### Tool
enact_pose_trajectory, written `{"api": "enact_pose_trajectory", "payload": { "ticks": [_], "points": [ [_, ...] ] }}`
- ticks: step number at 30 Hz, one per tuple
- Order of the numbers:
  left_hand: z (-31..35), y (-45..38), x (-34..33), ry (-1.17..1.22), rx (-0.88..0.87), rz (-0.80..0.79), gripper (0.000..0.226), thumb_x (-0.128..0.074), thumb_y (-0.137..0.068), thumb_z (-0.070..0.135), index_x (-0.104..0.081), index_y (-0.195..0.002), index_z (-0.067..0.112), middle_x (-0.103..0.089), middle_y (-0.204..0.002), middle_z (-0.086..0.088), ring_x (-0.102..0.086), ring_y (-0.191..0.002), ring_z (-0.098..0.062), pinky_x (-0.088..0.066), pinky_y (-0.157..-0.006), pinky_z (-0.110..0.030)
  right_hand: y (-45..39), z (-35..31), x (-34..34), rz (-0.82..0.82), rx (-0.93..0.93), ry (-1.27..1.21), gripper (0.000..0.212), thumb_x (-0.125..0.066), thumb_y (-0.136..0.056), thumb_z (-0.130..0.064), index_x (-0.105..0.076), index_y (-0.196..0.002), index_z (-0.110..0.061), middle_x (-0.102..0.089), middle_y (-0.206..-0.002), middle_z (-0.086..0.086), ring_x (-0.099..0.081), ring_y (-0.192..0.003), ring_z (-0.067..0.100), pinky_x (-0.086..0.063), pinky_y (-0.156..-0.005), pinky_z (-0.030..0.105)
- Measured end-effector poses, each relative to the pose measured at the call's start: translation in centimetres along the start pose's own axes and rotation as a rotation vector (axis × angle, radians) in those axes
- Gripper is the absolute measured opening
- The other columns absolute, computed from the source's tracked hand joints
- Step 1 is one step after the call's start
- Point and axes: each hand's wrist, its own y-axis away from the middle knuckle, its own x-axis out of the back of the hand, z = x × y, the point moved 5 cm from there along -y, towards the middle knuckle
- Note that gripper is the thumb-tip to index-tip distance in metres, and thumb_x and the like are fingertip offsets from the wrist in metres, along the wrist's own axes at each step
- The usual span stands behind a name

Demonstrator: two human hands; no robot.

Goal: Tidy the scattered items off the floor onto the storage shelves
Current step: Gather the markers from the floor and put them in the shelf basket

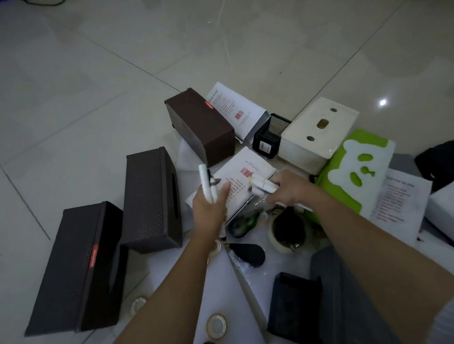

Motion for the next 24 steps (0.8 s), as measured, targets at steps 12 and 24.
{"api": "enact_pose_trajectory", "payload": {
  "ticks": [12,24],
  "points": [
    [1.5,5.6,5.3,0.595,0.365,-0.131,0.033,-0.053,-0.097,0.046,-0.046,-0.099,0.013,-0.048,-0.068,-0.001,-0.046,-0.050,-0.013,-0.045,-0.049,-0.028,10.4,-4.1,0.1,0.333,0.384,-0.223,0.023,-0.059,-0.096,-0.033,-0.064,-0.107,-0.013,-0.071,-0.088,-0.003,-0.064,-0.083,0.011,-0.049,-0.075,0.031],
    [3.0,6.9,6.1,0.272,0.294,-0.153,0.028,-0.066,-0.091,0.038,-0.056,-0.095,0.013,-0.051,-0.070,-0.002,-0.046,-0.049,-0.011,-0.046,-0.049,-0.027,11.4,-5.9,-5.4,0.096,0.026,-0.977,0.018,-0.076,-0.084,-0.016,-0.060,-0.088,-0.011,-0.067,-0.074,0.000,-0.062,-0.058,0.006,-0.052,-0.052,0.022]
  ]
}}
